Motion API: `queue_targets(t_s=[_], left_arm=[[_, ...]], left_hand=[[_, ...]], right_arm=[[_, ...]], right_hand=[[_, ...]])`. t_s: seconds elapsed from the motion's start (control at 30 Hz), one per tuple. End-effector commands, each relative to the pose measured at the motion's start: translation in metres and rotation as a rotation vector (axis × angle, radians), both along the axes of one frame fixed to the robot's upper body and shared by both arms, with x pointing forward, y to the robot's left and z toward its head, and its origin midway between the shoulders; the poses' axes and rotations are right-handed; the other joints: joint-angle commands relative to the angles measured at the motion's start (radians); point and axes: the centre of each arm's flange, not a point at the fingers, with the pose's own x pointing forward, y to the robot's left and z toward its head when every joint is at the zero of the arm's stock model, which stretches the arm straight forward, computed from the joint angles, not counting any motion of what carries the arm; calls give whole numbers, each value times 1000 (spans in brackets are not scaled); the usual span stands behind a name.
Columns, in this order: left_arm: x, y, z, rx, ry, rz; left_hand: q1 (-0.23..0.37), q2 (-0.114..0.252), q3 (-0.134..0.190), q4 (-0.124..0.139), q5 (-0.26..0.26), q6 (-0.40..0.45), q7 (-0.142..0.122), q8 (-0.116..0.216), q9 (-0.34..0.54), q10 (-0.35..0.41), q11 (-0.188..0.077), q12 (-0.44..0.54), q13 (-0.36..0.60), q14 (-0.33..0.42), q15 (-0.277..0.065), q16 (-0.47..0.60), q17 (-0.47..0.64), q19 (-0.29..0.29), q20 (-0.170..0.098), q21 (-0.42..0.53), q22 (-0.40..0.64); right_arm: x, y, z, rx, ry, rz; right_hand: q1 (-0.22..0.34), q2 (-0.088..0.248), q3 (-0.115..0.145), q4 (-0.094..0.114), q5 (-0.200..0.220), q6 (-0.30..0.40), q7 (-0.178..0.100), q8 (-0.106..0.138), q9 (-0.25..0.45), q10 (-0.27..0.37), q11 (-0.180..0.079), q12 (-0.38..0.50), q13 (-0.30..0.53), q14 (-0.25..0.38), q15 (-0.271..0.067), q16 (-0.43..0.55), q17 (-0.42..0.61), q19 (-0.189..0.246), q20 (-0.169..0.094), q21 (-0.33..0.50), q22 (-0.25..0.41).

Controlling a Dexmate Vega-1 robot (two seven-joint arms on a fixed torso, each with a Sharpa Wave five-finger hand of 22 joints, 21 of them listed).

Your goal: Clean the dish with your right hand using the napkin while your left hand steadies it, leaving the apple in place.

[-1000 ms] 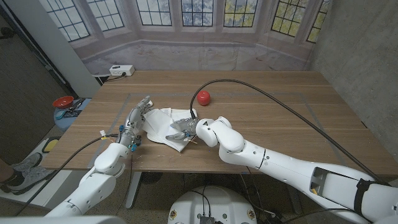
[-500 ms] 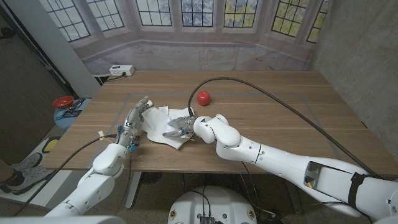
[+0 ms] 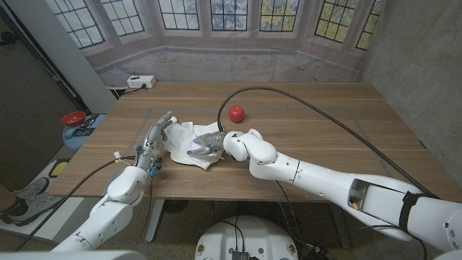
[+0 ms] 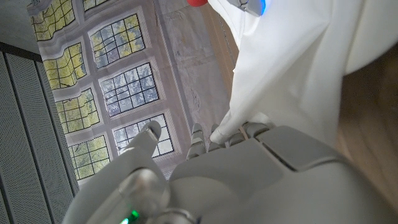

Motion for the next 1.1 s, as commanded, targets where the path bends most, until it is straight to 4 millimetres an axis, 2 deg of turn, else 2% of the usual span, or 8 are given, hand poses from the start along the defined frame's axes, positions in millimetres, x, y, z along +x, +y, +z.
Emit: queue_targets(t_s=[0.03, 0.43, 0.67, 1.1], left_arm=[[3, -1, 2, 3, 6, 2], [3, -2, 4, 3, 5, 2], [4, -3, 4, 4, 5, -2], [6, -3, 3, 7, 4, -13]], left_hand=[[-8, 0, 3, 7, -3, 0, -4, 3, 2, -3, -1, 0, 4, -4, -1, 2, 5, 2, -2, 0, 2], [-10, -1, 5, 9, -2, -2, -4, 3, 2, -6, -2, -1, 4, -4, 0, 1, 4, 1, -1, 0, 2], [-11, -2, 5, 9, -2, -1, -4, 3, 2, -6, -1, 0, 4, -4, -1, 1, 4, 1, -1, 0, 2], [-12, -2, 7, 10, -2, 4, -2, 6, 2, -3, 0, 1, 4, -1, -1, 2, 3, 2, -1, 0, 2]], right_arm=[[17, -3, 9, 7, 2, -19], [23, -6, 15, 18, 7, -18], [20, -8, 13, 15, 9, -22], [-20, -1, 9, -4, -31, 20]], right_hand=[[-11, 17, -8, 2, 10, -4, -9, 2, 1, -3, -5, 1, 5, -3, -6, 4, 1, 8, 3, 4, 6], [-19, 10, -10, -3, 12, 0, -10, 3, 1, 1, -4, 2, 5, 1, -6, 4, -1, 11, 2, 5, 5], [-22, 10, -10, -4, 14, 3, -8, 4, 1, 4, -2, 2, 5, 4, -7, 4, -2, 13, 1, 5, 5], [-24, 9, -7, -10, 19, 21, -1, 8, 1, 15, 0, 5, 5, 11, -5, 5, -5, 17, 1, 6, 5]])
